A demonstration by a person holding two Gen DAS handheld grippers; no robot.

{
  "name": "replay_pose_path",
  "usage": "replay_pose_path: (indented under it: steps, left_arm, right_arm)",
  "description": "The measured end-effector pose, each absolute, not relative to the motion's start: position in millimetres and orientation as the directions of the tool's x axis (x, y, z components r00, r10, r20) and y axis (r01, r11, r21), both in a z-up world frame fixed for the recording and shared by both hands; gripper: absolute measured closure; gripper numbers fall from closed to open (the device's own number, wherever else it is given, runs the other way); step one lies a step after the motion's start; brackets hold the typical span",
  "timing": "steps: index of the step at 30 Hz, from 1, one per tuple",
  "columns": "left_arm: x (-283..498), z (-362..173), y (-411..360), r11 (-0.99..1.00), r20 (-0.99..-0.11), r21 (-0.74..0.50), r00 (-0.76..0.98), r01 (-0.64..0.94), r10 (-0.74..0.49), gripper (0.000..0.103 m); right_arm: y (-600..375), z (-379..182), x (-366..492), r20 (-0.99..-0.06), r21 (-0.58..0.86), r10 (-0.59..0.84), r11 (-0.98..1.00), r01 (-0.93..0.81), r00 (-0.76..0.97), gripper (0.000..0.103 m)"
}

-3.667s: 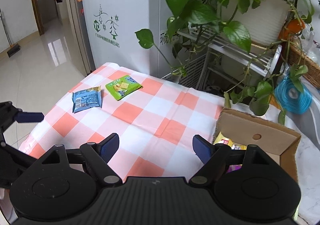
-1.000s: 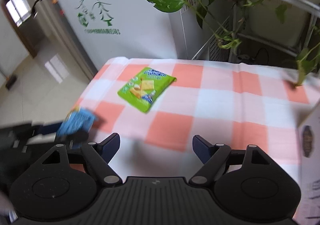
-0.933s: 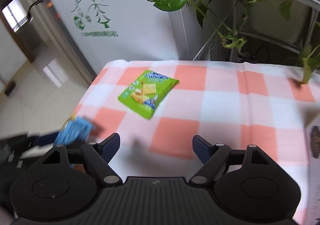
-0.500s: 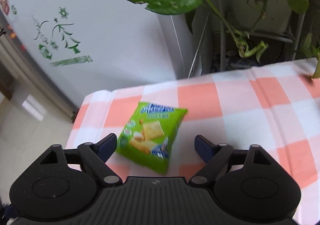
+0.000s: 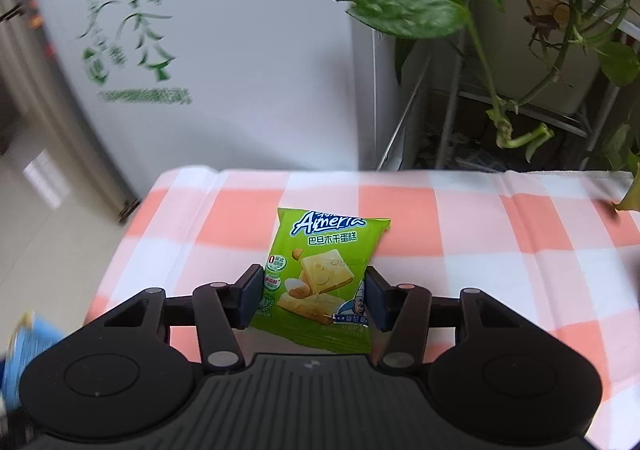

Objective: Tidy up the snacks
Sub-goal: 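Close the left tool on the blue bag while the right tool closes on the green Amerio bag, then carry the green bag with the right tool while the left carries the blue bag to the box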

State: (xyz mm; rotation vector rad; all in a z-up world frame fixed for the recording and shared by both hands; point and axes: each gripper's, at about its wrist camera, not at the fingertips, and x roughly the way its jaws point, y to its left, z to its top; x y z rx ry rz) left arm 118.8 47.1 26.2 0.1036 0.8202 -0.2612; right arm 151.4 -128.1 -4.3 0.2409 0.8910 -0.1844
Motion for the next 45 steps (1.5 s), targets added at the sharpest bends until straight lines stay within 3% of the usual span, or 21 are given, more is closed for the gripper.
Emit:
replay_pose_path:
  steps: [15,28,45]
  left_arm:
    - [63.0,39.9,6.6,0.938,-0.74,-0.027,0.624,0.346,-0.252,0.055]
    - [22.3,45.6,-13.6,0.933,-0.739,-0.041,0.618,0.358,-0.27,0.055]
    - [1.3,36.0,-24.6,0.925,-0.756,-0.032,0.596,0.38,-0.271,0.055]
  right_arm:
    - [-148.0,32.4,49.3,-0.821,0.154,0.071,0.983,0.1,0.567,0.044]
    - [-161.8,62.2,-14.3,-0.811,0.085,0.044,0.995,0.043,0.583,0.043]
    - [-172.7,69.3,-45.3,-0.773,0.132,0.102,0.991,0.002,0.626,0.043]
